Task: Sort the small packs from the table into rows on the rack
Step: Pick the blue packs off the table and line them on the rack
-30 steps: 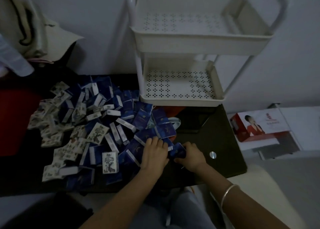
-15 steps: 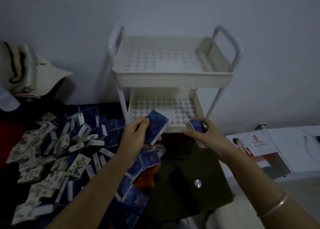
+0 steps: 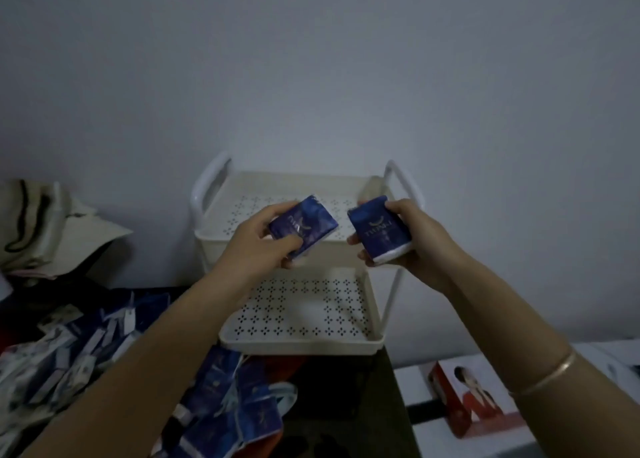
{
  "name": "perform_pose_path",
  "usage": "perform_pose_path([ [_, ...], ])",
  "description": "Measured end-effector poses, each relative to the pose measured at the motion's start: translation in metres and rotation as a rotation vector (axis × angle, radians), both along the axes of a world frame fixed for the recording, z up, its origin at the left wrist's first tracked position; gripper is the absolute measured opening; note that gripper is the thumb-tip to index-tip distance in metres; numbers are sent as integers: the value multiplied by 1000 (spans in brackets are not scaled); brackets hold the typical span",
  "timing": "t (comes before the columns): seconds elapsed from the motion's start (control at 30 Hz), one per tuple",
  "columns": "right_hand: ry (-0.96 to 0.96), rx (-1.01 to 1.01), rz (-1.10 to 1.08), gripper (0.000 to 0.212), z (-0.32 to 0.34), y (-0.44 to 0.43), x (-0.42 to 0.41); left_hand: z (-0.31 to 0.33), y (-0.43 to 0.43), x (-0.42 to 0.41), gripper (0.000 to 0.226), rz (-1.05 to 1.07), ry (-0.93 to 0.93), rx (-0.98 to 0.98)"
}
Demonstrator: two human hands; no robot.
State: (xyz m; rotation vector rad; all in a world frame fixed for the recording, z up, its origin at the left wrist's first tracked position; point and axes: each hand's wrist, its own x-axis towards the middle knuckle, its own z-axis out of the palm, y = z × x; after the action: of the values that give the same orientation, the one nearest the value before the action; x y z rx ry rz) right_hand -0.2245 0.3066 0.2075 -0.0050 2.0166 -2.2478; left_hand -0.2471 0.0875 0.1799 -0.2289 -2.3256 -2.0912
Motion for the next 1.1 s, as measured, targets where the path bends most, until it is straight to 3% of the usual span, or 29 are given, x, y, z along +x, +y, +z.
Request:
perform_pose_path([
  [0.13, 79, 4, -63, 30, 7, 17, -34, 15, 15, -33, 58, 115, 52, -89],
  [0.2, 131, 110, -138, 25, 8, 28, -54, 22, 23, -47, 56, 126, 68, -101],
  [0.33, 276, 431, -174, 22, 13, 44, -84, 32, 42, -76, 56, 115, -34, 51],
  [0.43, 400, 835, -165, 32, 18, 53, -102, 30, 54, -99, 41, 104, -139, 119],
  [0.57, 490, 1210, -38, 36, 14, 57, -113, 17, 70, -124, 25, 111, -94, -75],
  [0.67, 535, 1317, 41, 30, 7, 63, -112, 6, 85, -135, 25, 82, -49, -203],
  [0.83, 625, 1525, 100, 29, 3, 75, -103, -12, 108, -143, 16, -152, 80, -479],
  [0.97, 706, 1651, 197, 29, -4, 83, -98, -25, 124, -138, 10, -364, 38, -493],
  [1.1, 732, 1625, 219, 35, -10, 87, -103, -32, 128, -137, 14, -471, -53, -512],
])
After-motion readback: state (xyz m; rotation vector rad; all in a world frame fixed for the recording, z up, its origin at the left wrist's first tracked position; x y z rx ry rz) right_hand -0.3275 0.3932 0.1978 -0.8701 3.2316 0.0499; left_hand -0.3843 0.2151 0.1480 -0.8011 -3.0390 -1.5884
